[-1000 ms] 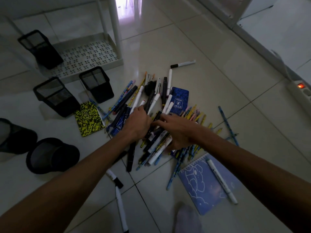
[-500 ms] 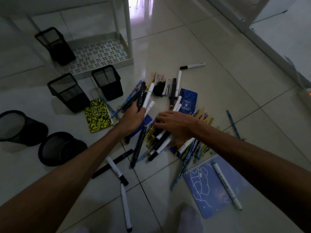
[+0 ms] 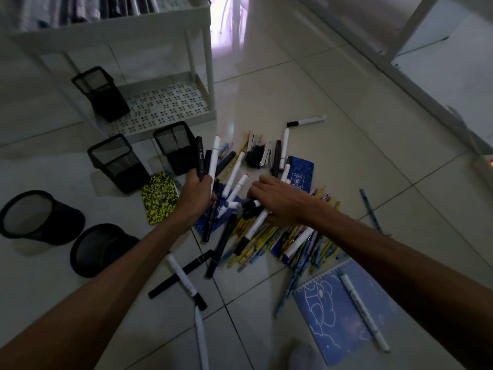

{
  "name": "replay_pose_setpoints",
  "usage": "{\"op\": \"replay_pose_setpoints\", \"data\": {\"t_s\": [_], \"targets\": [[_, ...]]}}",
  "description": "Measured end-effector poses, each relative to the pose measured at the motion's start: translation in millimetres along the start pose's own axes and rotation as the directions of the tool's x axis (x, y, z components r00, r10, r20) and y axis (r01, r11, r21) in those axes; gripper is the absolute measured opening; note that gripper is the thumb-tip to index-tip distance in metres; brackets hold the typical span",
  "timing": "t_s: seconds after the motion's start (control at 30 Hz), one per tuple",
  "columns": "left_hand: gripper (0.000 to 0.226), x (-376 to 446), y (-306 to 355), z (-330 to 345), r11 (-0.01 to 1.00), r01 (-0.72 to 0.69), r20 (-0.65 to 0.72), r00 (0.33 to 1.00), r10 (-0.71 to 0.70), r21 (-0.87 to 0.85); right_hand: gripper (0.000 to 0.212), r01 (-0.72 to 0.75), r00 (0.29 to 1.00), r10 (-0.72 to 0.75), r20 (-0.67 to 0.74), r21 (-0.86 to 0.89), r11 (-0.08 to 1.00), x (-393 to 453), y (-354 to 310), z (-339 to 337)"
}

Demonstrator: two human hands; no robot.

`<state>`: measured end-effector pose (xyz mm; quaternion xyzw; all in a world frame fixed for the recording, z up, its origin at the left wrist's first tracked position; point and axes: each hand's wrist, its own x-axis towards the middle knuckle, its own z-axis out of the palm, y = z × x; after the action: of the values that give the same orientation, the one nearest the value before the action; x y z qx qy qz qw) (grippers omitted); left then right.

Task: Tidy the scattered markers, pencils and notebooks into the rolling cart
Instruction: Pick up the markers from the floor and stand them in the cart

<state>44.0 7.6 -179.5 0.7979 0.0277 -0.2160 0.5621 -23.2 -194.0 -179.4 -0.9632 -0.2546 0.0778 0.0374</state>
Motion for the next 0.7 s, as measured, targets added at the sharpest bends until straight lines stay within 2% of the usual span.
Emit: {"op": "replay_pose_setpoints", "data": {"t_s": [0.1,0.2,0.27,0.3,0.33,0.37,0.47,0.53,0.6,0.7], "targets": [[0.017,1.1,6.6,-10.8,1.000,0.006,-0.003,1.000,-0.006,-0.018,0.025,-0.165,0.984,0.175,-0.019,0.252,0.954,8.4,7.8,-13.0],[0.020,-4.4,13.1,-18.3,1.000,-0.010,0.011,1.000,0.010,0.010,0.020,-0.270,0.950,0.312,0.013,0.538,0.798,13.4,8.2,-34.3],[0.025,-8.6,14.9,-20.9,1.000,-0.016,0.023,1.000,0.016,0.011,0.009,-0.288,0.907,0.421,-0.007,0.719,0.633,15.9,3.2,-44.0],[0.027,-10.0,15.5,-21.4,1.000,-0.015,0.019,1.000,0.015,-0.014,0.012,-0.293,0.876,0.482,-0.005,0.789,0.540,17.8,-1.1,-49.2],[0.028,-11.7,18.1,-22.2,0.999,-0.023,0.013,1.000,0.024,-0.038,0.013,-0.299,0.837,0.548,0.019,0.853,0.428,20.7,-3.5,-51.1],[0.027,-12.9,21.1,-23.3,0.998,-0.037,0.006,0.999,0.037,-0.049,0.005,-0.301,0.798,0.597,0.076,0.910,0.286,24.9,-4.6,-52.3],[0.029,-15.4,35.3,-28.1,0.994,-0.056,-0.009,0.998,0.055,-0.096,0.046,-0.259,0.664,0.683,0.303,0.951,-0.170,46.2,-8.2,-60.5],[0.029,-16.8,47.1,-30.8,0.990,-0.067,-0.022,0.998,0.064,-0.126,0.037,-0.107,0.616,0.694,0.373,0.912,-0.395,60.8,-10.1,-70.9],[0.029,-18.6,59.1,-34.0,0.983,-0.088,-0.040,0.996,0.083,-0.163,0.027,-0.022,0.629,0.671,0.392,0.872,-0.489,73.9,-14.9,-83.5],[0.019,-19.2,79.9,-45.8,0.978,-0.151,-0.069,0.987,0.143,-0.142,0.026,-0.003,0.661,0.637,0.397,0.851,-0.526,89.0,-22.6,-98.6]]}}
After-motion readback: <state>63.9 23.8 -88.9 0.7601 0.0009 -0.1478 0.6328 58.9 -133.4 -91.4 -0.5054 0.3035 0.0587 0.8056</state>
